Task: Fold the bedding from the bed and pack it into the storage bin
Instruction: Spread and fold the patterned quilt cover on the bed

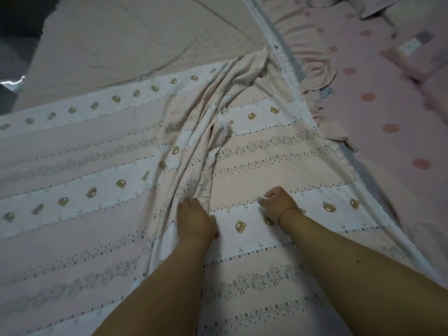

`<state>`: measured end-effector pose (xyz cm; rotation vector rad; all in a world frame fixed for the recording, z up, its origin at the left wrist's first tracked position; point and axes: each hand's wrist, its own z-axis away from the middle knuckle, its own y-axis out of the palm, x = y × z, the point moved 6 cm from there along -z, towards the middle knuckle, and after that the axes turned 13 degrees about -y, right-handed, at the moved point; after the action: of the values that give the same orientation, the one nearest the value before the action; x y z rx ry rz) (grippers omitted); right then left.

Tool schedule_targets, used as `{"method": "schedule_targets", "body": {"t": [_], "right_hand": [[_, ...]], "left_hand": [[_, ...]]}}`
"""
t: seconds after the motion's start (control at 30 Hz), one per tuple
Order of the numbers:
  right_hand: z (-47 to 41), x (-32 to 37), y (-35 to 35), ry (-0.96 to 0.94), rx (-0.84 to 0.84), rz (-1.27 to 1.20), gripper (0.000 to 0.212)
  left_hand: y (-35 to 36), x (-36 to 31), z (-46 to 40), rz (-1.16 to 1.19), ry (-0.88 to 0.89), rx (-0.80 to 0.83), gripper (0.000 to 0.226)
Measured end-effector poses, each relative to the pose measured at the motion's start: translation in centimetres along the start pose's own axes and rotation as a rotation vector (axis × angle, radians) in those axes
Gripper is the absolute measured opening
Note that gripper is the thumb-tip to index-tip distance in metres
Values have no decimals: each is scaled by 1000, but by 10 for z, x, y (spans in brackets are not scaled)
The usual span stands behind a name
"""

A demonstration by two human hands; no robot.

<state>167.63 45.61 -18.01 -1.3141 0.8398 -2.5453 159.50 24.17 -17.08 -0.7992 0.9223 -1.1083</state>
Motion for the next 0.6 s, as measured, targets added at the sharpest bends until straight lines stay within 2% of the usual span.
{"method": "schedule_targets", "body": {"t": [0.07, 0.17, 0.2, 0.37, 0.43, 0.5, 0.53, 0.6], "right_hand": [[-6, -1, 13, -1, 30, -11, 39], [-8, 0, 17, 13, 57, -34, 43], [-8, 0, 17, 22, 54, -49, 44], [-8, 7, 22, 117, 78, -292, 44], [-5, 13, 29, 235, 75, -530, 35], [-2, 22, 35, 321, 81, -724, 32], [-2, 26, 36, 346, 65, -813, 39], [-3, 27, 34, 389, -11, -1028, 65]], "left_hand": [[1, -1, -8, -58, -19, -10, 58], [-8, -6, -20, -50, -18, 3, 17], [-11, -5, -23, 12, -19, 6, 9], [-19, 6, -16, 497, -23, 189, 20], [-22, -5, 3, 699, 1, 419, 22], [-18, -23, 31, 790, 41, 768, 20], [-14, -32, 46, 797, 61, 947, 17], [-8, -39, 67, 827, 41, 1228, 11]]}}
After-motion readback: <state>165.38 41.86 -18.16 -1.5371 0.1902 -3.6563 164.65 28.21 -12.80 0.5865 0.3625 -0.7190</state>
